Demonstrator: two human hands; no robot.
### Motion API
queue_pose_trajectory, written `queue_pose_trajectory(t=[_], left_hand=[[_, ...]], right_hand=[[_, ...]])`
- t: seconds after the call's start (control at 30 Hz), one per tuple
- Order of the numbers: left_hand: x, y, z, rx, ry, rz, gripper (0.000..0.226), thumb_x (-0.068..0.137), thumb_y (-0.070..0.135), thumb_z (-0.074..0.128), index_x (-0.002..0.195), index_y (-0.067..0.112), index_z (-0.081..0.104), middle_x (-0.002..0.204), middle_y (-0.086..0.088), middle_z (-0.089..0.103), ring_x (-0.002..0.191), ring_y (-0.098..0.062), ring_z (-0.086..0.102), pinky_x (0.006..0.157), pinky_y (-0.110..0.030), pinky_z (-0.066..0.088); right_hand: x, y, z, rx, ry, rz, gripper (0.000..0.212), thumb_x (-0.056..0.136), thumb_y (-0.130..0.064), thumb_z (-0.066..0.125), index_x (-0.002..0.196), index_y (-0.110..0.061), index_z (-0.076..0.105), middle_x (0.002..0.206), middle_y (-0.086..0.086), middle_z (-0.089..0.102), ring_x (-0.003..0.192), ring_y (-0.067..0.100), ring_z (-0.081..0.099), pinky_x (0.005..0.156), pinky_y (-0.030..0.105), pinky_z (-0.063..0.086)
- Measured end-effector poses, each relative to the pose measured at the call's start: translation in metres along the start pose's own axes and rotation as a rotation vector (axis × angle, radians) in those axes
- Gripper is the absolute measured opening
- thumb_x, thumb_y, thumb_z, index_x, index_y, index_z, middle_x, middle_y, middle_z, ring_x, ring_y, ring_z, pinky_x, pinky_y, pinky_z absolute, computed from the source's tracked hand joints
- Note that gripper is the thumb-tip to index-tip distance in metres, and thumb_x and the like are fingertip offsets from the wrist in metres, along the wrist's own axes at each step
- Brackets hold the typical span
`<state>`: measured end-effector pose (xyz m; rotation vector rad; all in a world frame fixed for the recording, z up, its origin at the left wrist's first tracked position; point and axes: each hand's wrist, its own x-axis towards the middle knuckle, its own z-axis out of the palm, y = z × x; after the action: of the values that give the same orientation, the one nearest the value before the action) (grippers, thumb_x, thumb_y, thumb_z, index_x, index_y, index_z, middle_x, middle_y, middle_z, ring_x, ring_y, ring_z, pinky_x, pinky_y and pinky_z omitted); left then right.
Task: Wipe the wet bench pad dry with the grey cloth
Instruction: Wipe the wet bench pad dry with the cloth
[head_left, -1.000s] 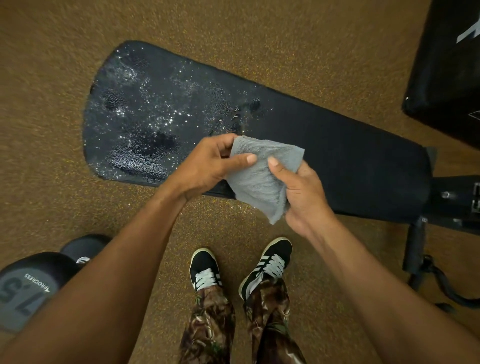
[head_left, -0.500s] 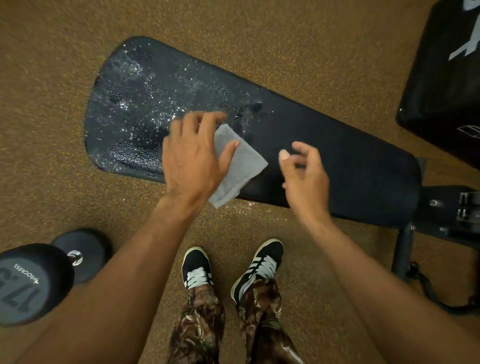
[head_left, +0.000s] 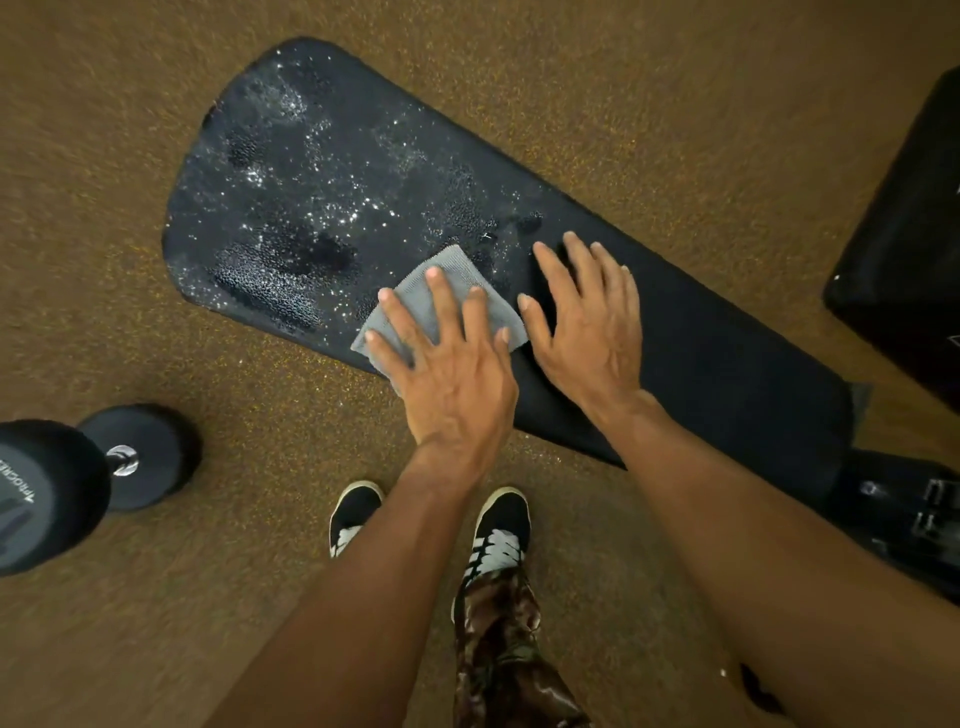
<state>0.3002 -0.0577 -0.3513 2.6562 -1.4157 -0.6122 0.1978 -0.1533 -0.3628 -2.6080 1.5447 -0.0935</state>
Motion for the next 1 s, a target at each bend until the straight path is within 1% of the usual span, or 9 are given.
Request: queue_pose_trajectory(t=[0.07,0.1,0.27,0.4,0.57,0.7,0.8,0.9,1.0], left_hand=[[0.002,0.003,0.004,-0.016,0.037,-0.038,0.047,0.105,0.044,0.041,0.146,0.022,0.041,0.169,-0.012,0.017,0.151,-0.056,0.008,0.115,-0.077,0.015],[0.002,0.004,0.007,-0.018,0.057,-0.048,0.047,0.104,0.045,0.044,0.146,0.024,0.039,0.169,-0.012,0.019,0.151,-0.056,0.009,0.114,-0.077,0.016],[0.001,0.002,0.015,-0.012,0.106,-0.084,0.072,0.103,0.062,0.028,0.163,0.031,0.005,0.171,-0.013,0.002,0.15,-0.058,0.0,0.114,-0.079,0.008],[0.004,0.008,0.021,-0.052,0.147,-0.181,0.079,0.102,0.066,0.026,0.164,0.025,0.0,0.17,-0.018,-0.001,0.151,-0.056,-0.001,0.116,-0.075,0.005],[0.007,0.017,0.025,-0.061,0.145,-0.175,0.063,0.109,0.042,0.026,0.163,0.018,0.004,0.169,-0.023,0.001,0.152,-0.055,-0.001,0.117,-0.073,0.006],[0.011,0.013,0.029,-0.073,0.168,-0.131,0.057,0.108,0.025,0.036,0.161,0.012,0.02,0.167,-0.024,0.018,0.151,-0.055,0.01,0.12,-0.068,0.01],[0.009,0.001,0.029,-0.066,0.18,-0.03,0.054,0.105,0.016,0.032,0.158,0.008,0.029,0.163,-0.023,0.029,0.151,-0.053,0.017,0.12,-0.064,0.015],[0.003,-0.01,0.027,-0.058,0.18,0.048,0.054,0.104,0.017,0.028,0.157,0.009,0.034,0.161,-0.02,0.036,0.151,-0.05,0.02,0.121,-0.062,0.02],[0.002,-0.006,0.023,-0.028,0.175,0.028,0.054,0.107,0.03,0.025,0.159,0.017,0.031,0.164,-0.016,0.031,0.152,-0.051,0.017,0.12,-0.066,0.016]], right_hand=[[-0.003,0.001,0.004,-0.009,-0.036,-0.026,0.052,0.101,-0.047,0.04,0.149,-0.026,0.043,0.157,0.008,0.038,0.144,0.033,0.033,0.115,0.056,0.029],[-0.005,0.003,0.005,-0.024,-0.058,-0.04,0.053,0.102,-0.048,0.036,0.151,-0.027,0.039,0.159,0.008,0.034,0.146,0.033,0.03,0.116,0.057,0.027],[-0.014,0.021,0.005,-0.104,-0.117,-0.093,0.065,0.101,-0.059,0.027,0.157,-0.027,0.022,0.165,0.008,0.018,0.151,0.034,0.016,0.119,0.06,0.015],[-0.017,0.023,0.006,-0.058,-0.121,-0.028,0.074,0.098,-0.064,0.029,0.158,-0.022,0.018,0.166,0.011,0.015,0.152,0.034,0.013,0.119,0.06,0.014],[-0.019,0.022,0.008,-0.046,-0.093,-0.031,0.073,0.098,-0.061,0.032,0.158,-0.022,0.019,0.165,0.011,0.016,0.152,0.033,0.012,0.12,0.06,0.012],[-0.019,0.022,0.009,-0.091,-0.096,-0.035,0.072,0.098,-0.061,0.031,0.158,-0.024,0.02,0.166,0.011,0.014,0.152,0.034,0.011,0.119,0.06,0.013],[-0.018,0.022,0.009,-0.088,-0.089,-0.037,0.071,0.098,-0.061,0.032,0.158,-0.025,0.021,0.166,0.01,0.015,0.152,0.033,0.012,0.119,0.06,0.013],[-0.018,0.021,0.01,-0.08,-0.067,-0.027,0.072,0.097,-0.061,0.032,0.157,-0.024,0.022,0.166,0.009,0.016,0.152,0.032,0.012,0.12,0.059,0.013],[-0.018,0.022,0.011,-0.057,-0.056,-0.013,0.074,0.096,-0.061,0.033,0.157,-0.021,0.022,0.165,0.008,0.017,0.153,0.031,0.012,0.12,0.058,0.013]])
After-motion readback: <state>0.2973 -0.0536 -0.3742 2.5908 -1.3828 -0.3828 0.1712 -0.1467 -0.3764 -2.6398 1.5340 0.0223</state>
